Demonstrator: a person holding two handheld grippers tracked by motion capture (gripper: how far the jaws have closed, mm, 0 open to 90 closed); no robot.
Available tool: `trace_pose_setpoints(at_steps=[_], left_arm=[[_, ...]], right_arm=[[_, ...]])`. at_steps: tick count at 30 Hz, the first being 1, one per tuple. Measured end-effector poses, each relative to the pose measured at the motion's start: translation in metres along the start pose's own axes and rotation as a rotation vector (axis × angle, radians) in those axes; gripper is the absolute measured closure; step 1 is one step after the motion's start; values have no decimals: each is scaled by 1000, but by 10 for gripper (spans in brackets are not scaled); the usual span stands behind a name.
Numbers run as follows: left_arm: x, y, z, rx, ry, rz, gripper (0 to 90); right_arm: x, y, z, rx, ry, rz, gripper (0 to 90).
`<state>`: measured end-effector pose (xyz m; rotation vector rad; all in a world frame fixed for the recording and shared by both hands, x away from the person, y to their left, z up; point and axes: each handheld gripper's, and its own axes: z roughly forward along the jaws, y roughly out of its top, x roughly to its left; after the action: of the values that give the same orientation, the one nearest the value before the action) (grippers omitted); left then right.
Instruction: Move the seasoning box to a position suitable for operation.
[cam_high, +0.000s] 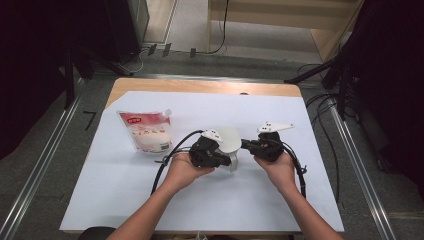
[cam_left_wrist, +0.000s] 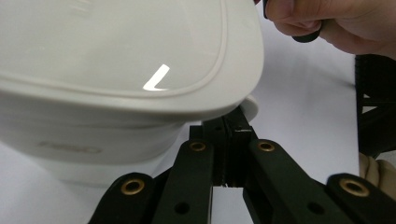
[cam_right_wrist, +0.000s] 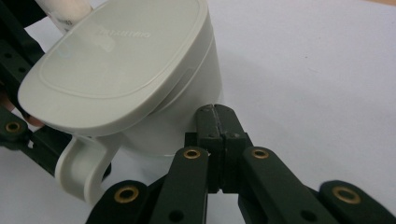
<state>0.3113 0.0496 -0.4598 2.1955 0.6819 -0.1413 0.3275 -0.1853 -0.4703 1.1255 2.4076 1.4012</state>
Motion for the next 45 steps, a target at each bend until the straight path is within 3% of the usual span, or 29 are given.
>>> trace_pose_setpoints(at_steps=[5, 7, 13, 18, 22, 23, 26, 28, 33, 40, 45], left_arm=[[5, -3, -22, -2, 13, -4, 900], [7, -4, -31, -12, 7, -24, 895], [7, -8, -48, -7, 17, -9, 882], [10, -12, -57, 12, 11, -10, 796], [12, -15, -60, 19, 5, -4, 640], [13, -17, -61, 14, 2, 8, 559], [13, -20, -61, 17, 5, 38, 505], [14, -21, -62, 30, 30, 49, 463], [18, -23, -62, 20, 53, 23, 374], [22, -24, -64, 18, 62, 13, 371], [22, -25, -64, 2, 65, 3, 372]], right_arm=[[0, 0, -18, -58, -13, 11, 900], [3, -1, -24, -60, -12, 8, 900], [18, -8, -35, -50, 5, -13, 900], [34, -21, -43, -50, 25, -7, 900], [45, -27, -40, -34, 32, -18, 900], [50, -29, -38, -28, 43, -22, 900], [53, -29, -36, -27, 51, -23, 900], [60, -30, -30, -19, 67, -30, 900], [72, -34, -18, -17, 81, -59, 900], [79, -34, -7, -10, 78, -61, 900], [77, -34, -3, -8, 66, -61, 900]])
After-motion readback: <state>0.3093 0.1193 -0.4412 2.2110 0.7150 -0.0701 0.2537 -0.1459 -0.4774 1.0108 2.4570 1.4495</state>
